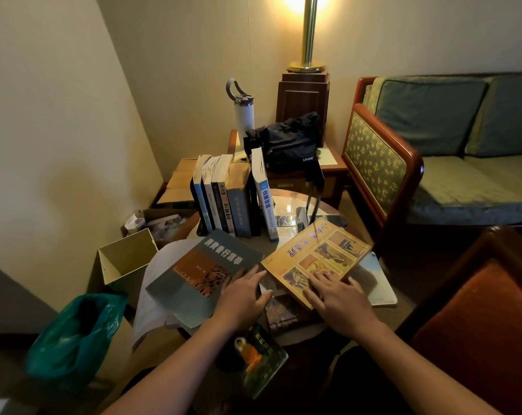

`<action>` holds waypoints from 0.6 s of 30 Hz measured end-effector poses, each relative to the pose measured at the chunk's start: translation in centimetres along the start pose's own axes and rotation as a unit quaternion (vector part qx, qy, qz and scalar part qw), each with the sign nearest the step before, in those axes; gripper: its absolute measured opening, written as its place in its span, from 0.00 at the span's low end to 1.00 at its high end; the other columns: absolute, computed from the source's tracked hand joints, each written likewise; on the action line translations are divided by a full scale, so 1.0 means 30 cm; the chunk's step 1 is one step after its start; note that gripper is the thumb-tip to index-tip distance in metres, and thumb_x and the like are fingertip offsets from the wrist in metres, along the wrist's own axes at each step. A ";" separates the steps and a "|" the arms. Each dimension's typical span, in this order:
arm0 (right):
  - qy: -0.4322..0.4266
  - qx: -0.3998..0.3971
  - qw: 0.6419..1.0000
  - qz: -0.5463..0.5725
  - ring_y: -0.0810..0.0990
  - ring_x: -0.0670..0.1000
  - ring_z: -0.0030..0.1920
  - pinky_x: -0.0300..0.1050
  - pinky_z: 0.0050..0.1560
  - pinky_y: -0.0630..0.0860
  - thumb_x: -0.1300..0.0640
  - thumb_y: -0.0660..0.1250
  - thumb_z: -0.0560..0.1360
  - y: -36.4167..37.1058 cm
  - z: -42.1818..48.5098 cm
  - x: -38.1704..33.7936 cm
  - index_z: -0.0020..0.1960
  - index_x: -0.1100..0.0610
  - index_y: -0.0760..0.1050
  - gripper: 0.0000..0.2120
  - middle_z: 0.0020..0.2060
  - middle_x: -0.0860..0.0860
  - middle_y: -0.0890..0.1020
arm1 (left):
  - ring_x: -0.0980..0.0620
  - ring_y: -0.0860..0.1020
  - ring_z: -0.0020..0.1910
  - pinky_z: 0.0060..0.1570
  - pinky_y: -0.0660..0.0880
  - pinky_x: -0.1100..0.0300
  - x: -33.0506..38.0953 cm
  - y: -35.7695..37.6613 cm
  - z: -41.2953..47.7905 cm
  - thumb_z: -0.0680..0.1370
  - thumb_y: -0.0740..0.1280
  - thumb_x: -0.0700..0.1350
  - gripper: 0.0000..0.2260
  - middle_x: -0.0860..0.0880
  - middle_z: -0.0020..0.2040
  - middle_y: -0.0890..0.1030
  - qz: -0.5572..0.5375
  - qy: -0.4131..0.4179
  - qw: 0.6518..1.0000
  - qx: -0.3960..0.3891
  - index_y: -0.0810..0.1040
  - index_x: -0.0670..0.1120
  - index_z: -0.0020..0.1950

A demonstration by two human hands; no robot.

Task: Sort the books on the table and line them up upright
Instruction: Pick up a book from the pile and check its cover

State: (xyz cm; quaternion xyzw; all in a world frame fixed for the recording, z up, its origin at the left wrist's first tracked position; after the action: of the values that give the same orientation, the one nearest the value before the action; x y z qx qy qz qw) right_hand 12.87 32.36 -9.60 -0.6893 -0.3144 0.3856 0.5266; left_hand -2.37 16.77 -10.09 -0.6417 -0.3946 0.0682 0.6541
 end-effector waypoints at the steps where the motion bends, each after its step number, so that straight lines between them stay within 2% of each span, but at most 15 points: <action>1: 0.013 -0.001 0.999 0.030 0.54 0.48 0.80 0.61 0.77 0.52 0.36 0.44 0.82 -0.016 0.016 0.016 0.80 0.46 0.57 0.29 0.80 0.46 0.59 | 0.48 0.59 0.79 0.77 0.57 0.42 0.012 0.001 0.021 0.81 0.60 0.61 0.28 0.55 0.81 0.58 0.000 0.006 1.000 -0.004 0.61 0.56 0.79; 3: 0.035 -0.018 0.998 0.040 0.50 0.50 0.80 0.65 0.76 0.48 0.34 0.45 0.82 -0.023 0.062 0.058 0.80 0.44 0.56 0.30 0.81 0.48 0.54 | 0.47 0.58 0.79 0.77 0.57 0.42 0.036 0.011 0.069 0.81 0.59 0.62 0.29 0.55 0.81 0.56 0.008 0.015 1.000 -0.022 0.58 0.56 0.80; 5: 0.065 -0.047 0.996 0.028 0.42 0.53 0.81 0.70 0.75 0.44 0.31 0.47 0.80 -0.002 0.115 0.117 0.81 0.41 0.47 0.33 0.81 0.50 0.44 | 0.45 0.55 0.80 0.77 0.55 0.41 0.054 0.027 0.115 0.81 0.58 0.63 0.30 0.54 0.82 0.54 0.022 0.017 0.999 -0.044 0.56 0.56 0.81; 7: 0.097 -0.054 0.993 0.035 0.38 0.55 0.80 0.73 0.74 0.41 0.27 0.49 0.77 0.001 0.160 0.173 0.81 0.39 0.42 0.37 0.81 0.51 0.40 | 0.44 0.52 0.81 0.77 0.52 0.40 0.062 0.038 0.156 0.80 0.58 0.64 0.32 0.53 0.82 0.52 0.031 0.010 0.998 -0.057 0.55 0.55 0.81; 10: 0.133 -0.040 0.989 0.053 0.39 0.57 0.80 0.73 0.74 0.40 0.24 0.52 0.74 -0.032 0.219 0.247 0.81 0.40 0.45 0.41 0.81 0.52 0.41 | 0.44 0.49 0.81 0.78 0.50 0.40 0.056 0.047 0.198 0.79 0.61 0.66 0.36 0.52 0.82 0.51 0.024 -0.004 0.997 -0.076 0.53 0.55 0.81; 12: 0.148 -0.037 0.987 0.053 0.40 0.58 0.80 0.72 0.75 0.42 0.21 0.52 0.71 -0.054 0.256 0.287 0.81 0.41 0.47 0.45 0.81 0.53 0.44 | 0.46 0.54 0.80 0.78 0.53 0.42 0.047 0.050 0.217 0.77 0.64 0.66 0.39 0.51 0.82 0.56 -0.005 -0.007 0.997 -0.079 0.53 0.54 0.81; 15: 0.151 -0.026 0.986 0.063 0.53 0.60 0.79 0.69 0.76 0.50 0.19 0.54 0.67 -0.079 0.301 0.322 0.81 0.43 0.52 0.49 0.80 0.53 0.56 | 0.50 0.67 0.71 0.72 0.65 0.47 0.037 0.046 0.237 0.72 0.70 0.66 0.44 0.52 0.74 0.68 -0.043 -0.008 0.997 -0.059 0.55 0.53 0.81; 17: 0.148 -0.029 0.986 0.075 0.63 0.59 0.75 0.63 0.71 0.65 0.19 0.55 0.63 -0.097 0.308 0.333 0.80 0.42 0.54 0.51 0.77 0.53 0.63 | 0.51 0.69 0.67 0.69 0.68 0.49 0.036 0.045 0.241 0.69 0.72 0.68 0.46 0.51 0.70 0.71 -0.048 -0.008 0.997 -0.059 0.56 0.54 0.81; 18: 0.148 -0.032 0.985 0.083 0.65 0.59 0.73 0.59 0.67 0.70 0.19 0.56 0.62 -0.102 0.305 0.337 0.80 0.41 0.54 0.51 0.76 0.53 0.65 | 0.52 0.69 0.65 0.67 0.69 0.51 0.036 0.045 0.241 0.68 0.73 0.68 0.47 0.51 0.69 0.71 -0.052 -0.006 0.997 -0.063 0.56 0.54 0.81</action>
State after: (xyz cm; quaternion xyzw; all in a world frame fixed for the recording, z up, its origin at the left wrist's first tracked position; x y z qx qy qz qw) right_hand 10.00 46.02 -10.00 -0.7791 -0.1865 0.3114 0.5111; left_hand -5.43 23.32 -11.80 -0.6597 -0.4349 0.0130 0.6128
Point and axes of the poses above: each hand's wrist, its own z-axis towards the middle knuckle, its own y-axis out of the palm, x = y × z, the point moved 5 cm from there along z, towards the middle knuckle
